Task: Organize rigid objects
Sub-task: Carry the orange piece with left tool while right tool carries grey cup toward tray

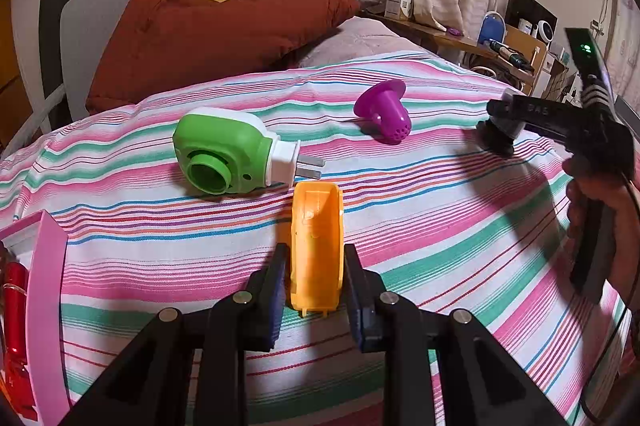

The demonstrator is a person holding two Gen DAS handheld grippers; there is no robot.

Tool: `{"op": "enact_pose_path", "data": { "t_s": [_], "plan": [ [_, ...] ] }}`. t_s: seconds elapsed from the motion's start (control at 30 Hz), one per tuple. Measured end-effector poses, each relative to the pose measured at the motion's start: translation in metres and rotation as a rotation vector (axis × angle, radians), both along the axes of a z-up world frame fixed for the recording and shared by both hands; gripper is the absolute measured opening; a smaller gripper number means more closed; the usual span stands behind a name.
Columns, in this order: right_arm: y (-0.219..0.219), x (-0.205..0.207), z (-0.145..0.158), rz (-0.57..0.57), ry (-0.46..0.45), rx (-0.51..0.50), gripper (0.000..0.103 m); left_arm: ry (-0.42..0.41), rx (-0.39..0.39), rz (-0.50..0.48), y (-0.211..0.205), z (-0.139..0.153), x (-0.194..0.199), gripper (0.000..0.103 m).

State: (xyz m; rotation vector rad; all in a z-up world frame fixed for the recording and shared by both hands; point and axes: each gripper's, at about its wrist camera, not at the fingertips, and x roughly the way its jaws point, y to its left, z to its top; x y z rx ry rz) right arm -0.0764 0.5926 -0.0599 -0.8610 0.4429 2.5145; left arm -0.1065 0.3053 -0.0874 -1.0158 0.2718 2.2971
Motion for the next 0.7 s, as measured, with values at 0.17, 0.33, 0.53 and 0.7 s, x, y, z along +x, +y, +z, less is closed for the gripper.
{"op": "enact_pose_path", "data": {
  "t_s": [0.17, 0.33, 0.53, 0.7],
  "plan": [
    [-0.017, 0.019, -0.002, 0.023, 0.022, -0.054, 0.044, 0.000, -0.001, 0.000, 0.000, 0.000, 0.000, 0.025],
    [-0.061, 0.039, 0.005, 0.083, 0.059, -0.064, 0.044, -0.001, 0.001, 0.000, 0.000, 0.000, 0.000, 0.025],
    [-0.123, 0.056, -0.004, 0.113, 0.074, -0.139, 0.044, -0.017, 0.025, 0.060, -0.013, 0.004, -0.005, 0.025],
    [-0.145, 0.062, -0.007, 0.133, 0.087, -0.112, 0.044, -0.051, 0.080, 0.125, -0.038, 0.012, -0.002, 0.025]
  ]
}}
